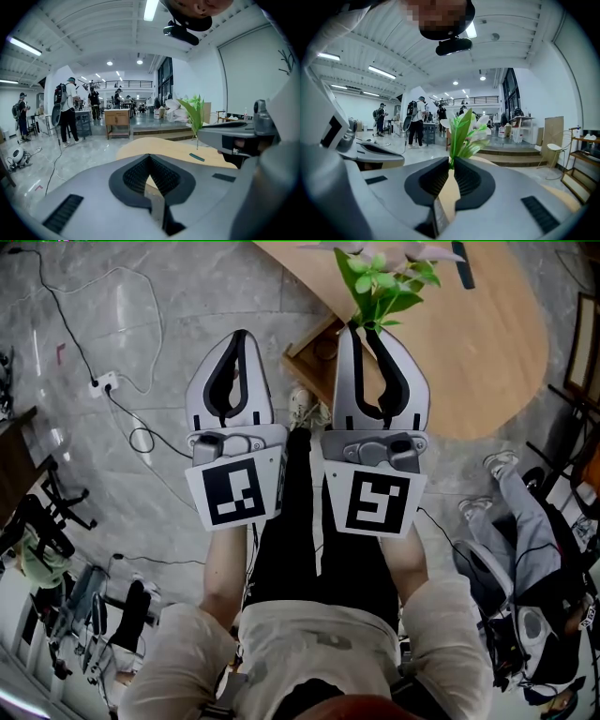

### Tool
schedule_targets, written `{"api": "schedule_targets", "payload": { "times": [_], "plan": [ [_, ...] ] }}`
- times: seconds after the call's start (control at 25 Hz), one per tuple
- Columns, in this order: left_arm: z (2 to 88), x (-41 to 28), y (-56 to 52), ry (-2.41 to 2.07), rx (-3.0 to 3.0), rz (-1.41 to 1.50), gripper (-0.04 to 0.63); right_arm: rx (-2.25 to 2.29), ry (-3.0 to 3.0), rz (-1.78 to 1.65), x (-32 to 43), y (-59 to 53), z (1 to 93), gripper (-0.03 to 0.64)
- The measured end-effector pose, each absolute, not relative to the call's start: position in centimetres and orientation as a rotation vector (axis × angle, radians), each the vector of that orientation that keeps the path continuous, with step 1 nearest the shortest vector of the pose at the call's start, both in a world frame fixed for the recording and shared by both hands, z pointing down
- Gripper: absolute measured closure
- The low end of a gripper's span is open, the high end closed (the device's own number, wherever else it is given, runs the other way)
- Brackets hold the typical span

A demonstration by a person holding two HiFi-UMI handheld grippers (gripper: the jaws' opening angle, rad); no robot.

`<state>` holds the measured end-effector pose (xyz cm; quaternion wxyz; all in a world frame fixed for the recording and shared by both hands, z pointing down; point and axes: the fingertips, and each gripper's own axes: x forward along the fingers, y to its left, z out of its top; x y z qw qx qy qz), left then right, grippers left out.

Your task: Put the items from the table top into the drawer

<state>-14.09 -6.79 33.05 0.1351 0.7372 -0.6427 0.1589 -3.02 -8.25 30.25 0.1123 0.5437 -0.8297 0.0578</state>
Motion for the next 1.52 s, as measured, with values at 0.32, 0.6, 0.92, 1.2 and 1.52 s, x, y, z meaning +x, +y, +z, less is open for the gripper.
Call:
{"api": "schedule_targets", "payload": {
  "times": [0.32,0.6,0.92,1.2,1.52],
  "plan": [
    [33.5,-15.7,-5.9,-1.865,2.128,0.526,0.588,1.239,-2.356,0.253,-3.0,-3.9,40.8,0.574],
    [34.1,-16.1,-5.0,-1.842,2.130,0.553,0.588,0.927,-2.106,0.510,0.7,5.7,56.3,0.574],
    [34.6,-14.3,-5.1,-1.787,2.177,0.585,0.588,0.530,-1.889,0.491,4.1,13.4,65.0,0.574],
    [34.1,-13.0,-4.9,-1.760,2.211,0.581,0.588,0.488,-1.808,0.524,5.6,14.5,67.0,0.572],
    [34.6,-12.4,-4.7,-1.736,2.217,0.595,0.588,0.574,-1.791,0.544,6.4,13.8,66.8,0.515]
  ]
}}
